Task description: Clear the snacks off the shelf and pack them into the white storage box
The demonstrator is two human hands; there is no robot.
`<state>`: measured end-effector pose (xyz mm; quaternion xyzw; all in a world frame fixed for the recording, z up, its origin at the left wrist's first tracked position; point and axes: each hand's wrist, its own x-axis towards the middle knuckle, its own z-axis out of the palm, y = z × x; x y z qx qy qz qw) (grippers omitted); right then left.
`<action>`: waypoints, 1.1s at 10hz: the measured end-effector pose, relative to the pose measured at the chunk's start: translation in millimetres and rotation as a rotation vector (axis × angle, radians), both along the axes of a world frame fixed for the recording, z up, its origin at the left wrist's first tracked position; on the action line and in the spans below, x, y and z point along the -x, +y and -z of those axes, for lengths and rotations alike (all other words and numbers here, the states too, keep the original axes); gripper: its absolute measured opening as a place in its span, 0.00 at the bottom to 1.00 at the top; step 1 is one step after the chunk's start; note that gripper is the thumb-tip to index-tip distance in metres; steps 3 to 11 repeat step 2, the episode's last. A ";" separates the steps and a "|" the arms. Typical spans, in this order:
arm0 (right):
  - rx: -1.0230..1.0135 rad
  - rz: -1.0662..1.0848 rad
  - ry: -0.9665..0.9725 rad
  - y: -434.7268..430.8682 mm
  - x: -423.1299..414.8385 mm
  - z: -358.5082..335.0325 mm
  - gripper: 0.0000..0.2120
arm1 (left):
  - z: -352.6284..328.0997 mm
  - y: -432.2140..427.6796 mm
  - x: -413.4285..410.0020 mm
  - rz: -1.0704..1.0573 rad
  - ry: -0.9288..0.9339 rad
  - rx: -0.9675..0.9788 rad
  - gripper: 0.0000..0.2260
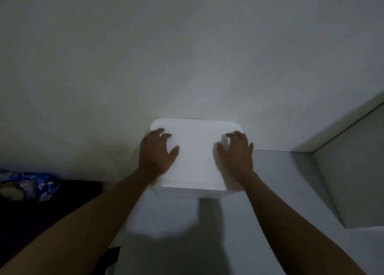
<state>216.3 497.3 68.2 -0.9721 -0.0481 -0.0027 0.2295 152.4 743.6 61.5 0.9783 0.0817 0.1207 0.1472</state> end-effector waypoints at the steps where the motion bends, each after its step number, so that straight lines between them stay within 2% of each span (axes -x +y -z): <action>1: 0.143 -0.186 -0.048 4.8 57.8 10.1 0.27 | 13.7 -26.2 52.8 0.120 -0.094 0.015 0.22; 2: -0.009 -0.345 -0.223 3.2 131.2 33.1 0.21 | 38.0 -52.9 124.5 0.252 -0.194 0.051 0.23; 11: -0.009 -0.345 -0.223 3.2 131.2 33.1 0.21 | 38.0 -52.9 124.5 0.252 -0.194 0.051 0.23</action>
